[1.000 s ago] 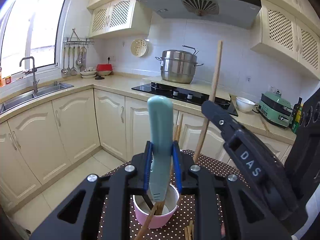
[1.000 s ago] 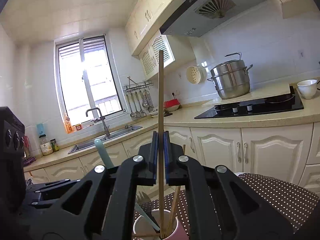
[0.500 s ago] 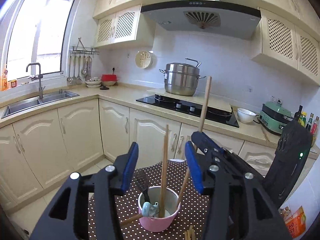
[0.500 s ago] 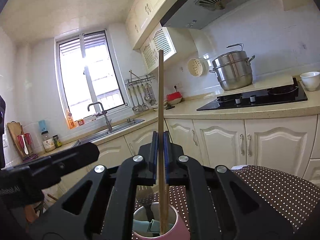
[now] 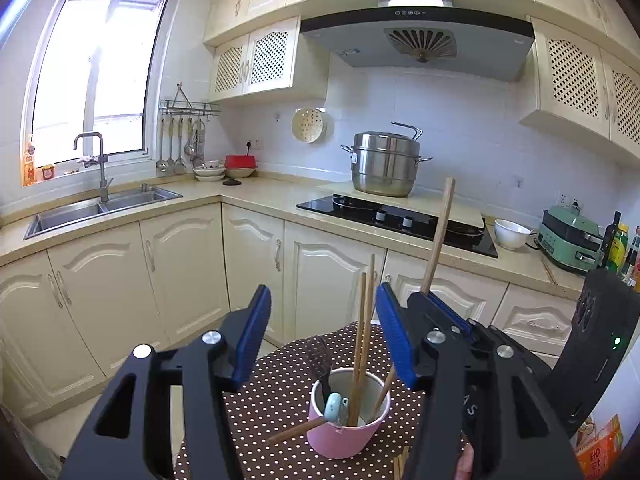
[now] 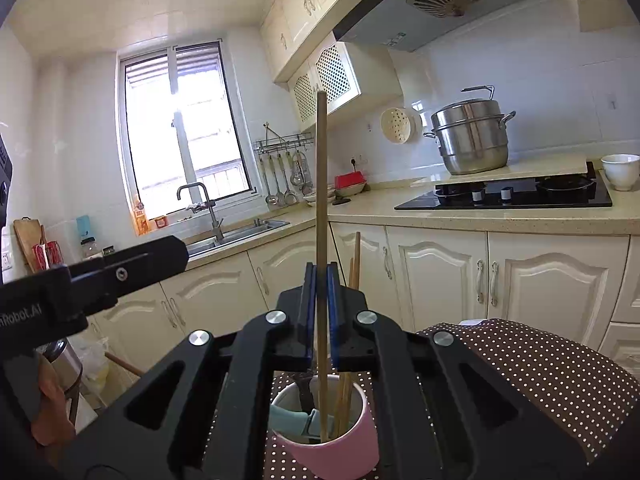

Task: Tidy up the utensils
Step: 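Lower the chopstick in the right tool into the pink cup and release it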

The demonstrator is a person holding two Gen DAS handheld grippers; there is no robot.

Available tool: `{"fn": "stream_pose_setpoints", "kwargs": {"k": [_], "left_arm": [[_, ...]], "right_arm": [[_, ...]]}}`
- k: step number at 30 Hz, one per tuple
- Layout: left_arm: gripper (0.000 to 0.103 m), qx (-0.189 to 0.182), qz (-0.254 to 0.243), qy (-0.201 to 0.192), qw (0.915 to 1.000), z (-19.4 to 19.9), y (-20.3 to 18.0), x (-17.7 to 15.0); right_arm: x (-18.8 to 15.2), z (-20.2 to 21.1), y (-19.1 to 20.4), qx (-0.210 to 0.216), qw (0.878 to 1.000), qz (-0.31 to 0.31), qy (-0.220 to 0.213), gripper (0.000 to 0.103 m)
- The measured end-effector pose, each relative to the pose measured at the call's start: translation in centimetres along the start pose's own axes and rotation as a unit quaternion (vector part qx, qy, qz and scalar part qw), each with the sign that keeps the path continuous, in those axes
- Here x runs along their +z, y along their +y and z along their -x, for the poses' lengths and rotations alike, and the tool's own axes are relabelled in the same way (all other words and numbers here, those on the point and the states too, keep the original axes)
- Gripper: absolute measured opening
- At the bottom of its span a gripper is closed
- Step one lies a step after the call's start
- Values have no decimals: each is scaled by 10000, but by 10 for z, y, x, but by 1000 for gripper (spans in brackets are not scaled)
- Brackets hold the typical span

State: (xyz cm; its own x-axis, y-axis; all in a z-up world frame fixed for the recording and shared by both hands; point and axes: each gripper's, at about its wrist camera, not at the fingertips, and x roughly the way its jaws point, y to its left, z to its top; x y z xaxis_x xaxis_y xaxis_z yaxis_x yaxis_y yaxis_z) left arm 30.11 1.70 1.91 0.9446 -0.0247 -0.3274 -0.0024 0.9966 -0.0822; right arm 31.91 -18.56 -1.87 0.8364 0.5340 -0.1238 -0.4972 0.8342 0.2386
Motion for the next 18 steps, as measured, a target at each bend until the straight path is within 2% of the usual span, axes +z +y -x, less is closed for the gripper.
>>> {"fn": "stream_pose_setpoints", "kwargs": {"k": [4, 6, 7, 8, 9, 11, 18], "left_arm": [[56, 59, 21, 20, 10000, 5, 5, 1], [58, 100, 24, 2, 9999, 9, 8, 1], [60, 138, 27, -21, 9999, 12, 10, 1], [61, 156, 27, -42, 9999, 14, 11, 2], [62, 169, 31, -65, 9998, 17, 12, 2], [62, 175, 34, -95, 9998, 24, 14, 2], [64, 171, 29, -244, 9996, 52, 17, 4]], "right_arm": [[-2, 2, 9, -35, 9999, 91, 105, 7], [-4, 6, 14, -82, 9998, 150, 138, 12], [-4, 8, 15, -84, 9998, 154, 124, 27], [-4, 12, 16, -81, 9998, 136, 83, 51], [-4, 16, 17, -65, 9999, 122, 41, 56], [-2, 21, 22, -40, 9998, 172, 100, 54], [7, 52, 32, -96, 9997, 182, -95, 54]]}}
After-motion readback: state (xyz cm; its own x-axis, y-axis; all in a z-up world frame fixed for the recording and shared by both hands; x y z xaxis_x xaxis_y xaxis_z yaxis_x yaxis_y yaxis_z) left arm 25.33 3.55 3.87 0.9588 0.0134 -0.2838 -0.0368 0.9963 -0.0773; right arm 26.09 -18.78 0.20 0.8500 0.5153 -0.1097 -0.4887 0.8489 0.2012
